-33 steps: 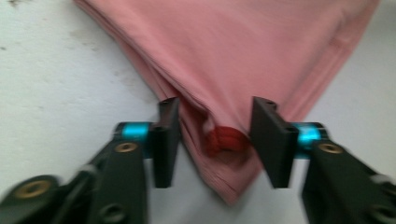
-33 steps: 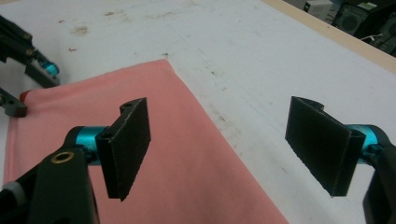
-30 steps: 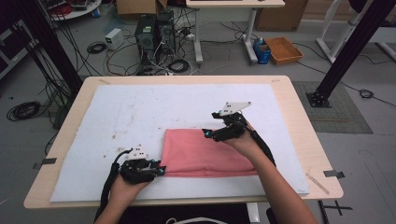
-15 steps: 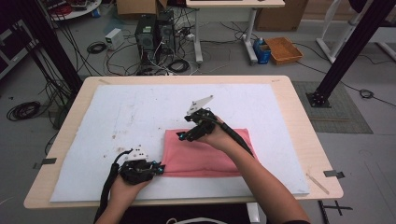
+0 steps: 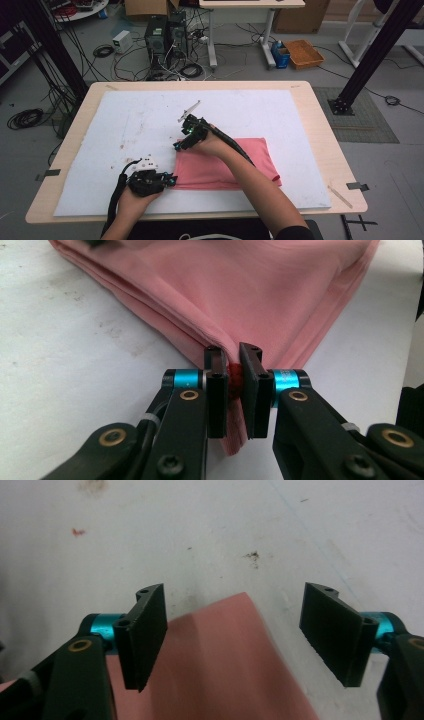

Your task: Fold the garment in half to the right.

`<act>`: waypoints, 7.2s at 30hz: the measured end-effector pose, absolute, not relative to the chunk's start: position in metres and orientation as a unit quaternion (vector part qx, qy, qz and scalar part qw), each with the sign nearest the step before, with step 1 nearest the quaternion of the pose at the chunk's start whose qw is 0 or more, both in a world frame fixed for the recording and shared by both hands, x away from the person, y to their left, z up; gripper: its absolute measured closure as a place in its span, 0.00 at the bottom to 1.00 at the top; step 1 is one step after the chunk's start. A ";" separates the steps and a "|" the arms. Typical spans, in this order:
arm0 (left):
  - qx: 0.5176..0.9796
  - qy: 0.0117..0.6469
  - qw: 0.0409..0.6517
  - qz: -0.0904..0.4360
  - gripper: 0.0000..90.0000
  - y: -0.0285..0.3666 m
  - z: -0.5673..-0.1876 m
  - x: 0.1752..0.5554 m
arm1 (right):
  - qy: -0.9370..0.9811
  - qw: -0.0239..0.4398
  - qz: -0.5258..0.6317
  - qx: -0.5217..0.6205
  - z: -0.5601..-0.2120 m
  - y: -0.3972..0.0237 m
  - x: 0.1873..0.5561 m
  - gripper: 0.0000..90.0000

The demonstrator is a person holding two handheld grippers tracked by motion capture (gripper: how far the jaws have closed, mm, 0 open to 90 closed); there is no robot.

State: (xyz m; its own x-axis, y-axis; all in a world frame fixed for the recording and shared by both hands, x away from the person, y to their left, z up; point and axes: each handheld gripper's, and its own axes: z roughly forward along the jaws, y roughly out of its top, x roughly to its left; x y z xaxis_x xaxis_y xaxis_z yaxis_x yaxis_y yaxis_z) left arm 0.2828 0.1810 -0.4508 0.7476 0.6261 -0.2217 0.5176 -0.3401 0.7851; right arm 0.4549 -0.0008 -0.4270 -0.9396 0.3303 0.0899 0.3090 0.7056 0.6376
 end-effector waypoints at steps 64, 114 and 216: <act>0.802 0.199 0.560 -0.063 0.92 0.047 -0.408 0.322 | 0.837 0.103 0.497 0.204 -0.379 -0.183 0.405 0.95; 0.811 0.234 0.536 0.026 0.41 0.004 -0.411 0.341 | 0.826 0.145 0.441 0.319 -0.389 -0.264 0.409 0.45; 0.783 0.342 0.512 0.093 0.34 0.137 -0.428 0.335 | 0.868 0.121 0.407 0.257 -0.411 -0.229 0.369 0.63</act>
